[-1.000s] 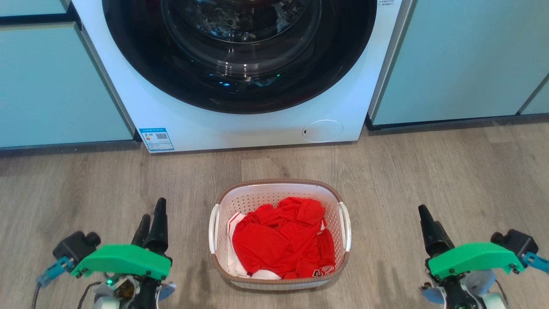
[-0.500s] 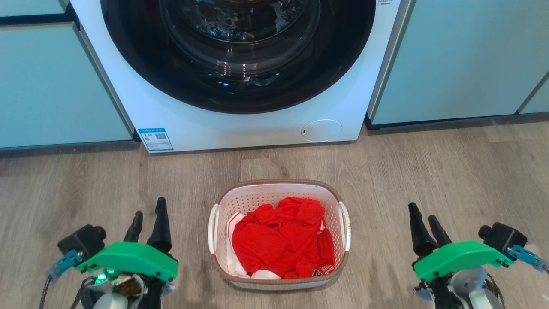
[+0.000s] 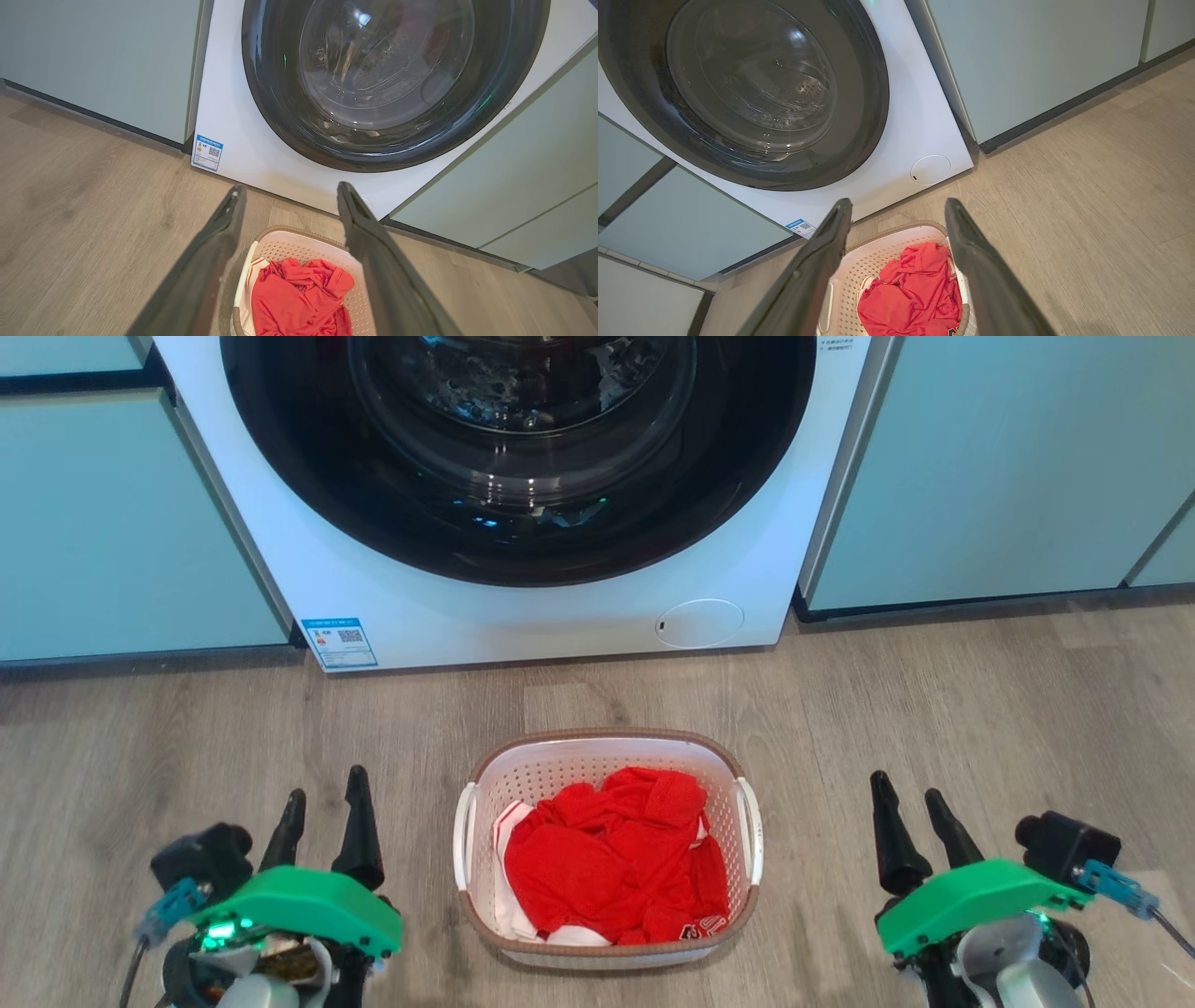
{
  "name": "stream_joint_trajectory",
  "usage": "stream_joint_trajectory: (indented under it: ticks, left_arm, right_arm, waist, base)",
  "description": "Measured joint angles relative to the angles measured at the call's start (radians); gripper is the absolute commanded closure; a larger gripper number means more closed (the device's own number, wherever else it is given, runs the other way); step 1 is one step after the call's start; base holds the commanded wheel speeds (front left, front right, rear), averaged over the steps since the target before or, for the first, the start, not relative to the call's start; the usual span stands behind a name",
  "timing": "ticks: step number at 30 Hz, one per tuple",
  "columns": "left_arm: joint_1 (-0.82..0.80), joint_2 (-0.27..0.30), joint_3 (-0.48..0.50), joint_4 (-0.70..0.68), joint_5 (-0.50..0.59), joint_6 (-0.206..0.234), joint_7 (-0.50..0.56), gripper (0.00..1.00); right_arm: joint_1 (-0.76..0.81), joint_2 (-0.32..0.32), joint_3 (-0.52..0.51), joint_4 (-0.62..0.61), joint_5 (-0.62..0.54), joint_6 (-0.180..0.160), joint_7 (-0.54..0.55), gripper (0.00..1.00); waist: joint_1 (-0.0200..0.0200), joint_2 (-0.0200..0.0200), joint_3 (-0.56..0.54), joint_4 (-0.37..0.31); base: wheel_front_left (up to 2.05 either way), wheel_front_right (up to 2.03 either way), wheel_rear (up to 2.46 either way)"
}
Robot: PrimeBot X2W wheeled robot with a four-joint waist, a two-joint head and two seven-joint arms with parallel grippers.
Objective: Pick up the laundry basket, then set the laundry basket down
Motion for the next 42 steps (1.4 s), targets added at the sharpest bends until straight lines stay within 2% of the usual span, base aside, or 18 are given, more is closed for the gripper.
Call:
stream_joint_trajectory:
  ticks: [23,42]
  left_arm:
    - [0.043,-0.002,-0.027,-0.013,0.253,0.016,-0.062,0.0]
    - [0.08,-0.032,-0.005,-0.014,0.446,-0.004,-0.12,0.0]
  right_arm:
    - [0.001,-0.003,0.059,-0.023,-0.263,0.0,-0.064,0.0]
    - [0.001,-0.006,0.096,-0.041,-0.486,0.0,-0.12,0.0]
  waist:
    - [0.0,0.0,-0.009,-0.004]
    - [0.0,0.0,0.008,-0.006]
  base:
    - [0.0,0.0,0.0]
    - [0.0,0.0,0.0]
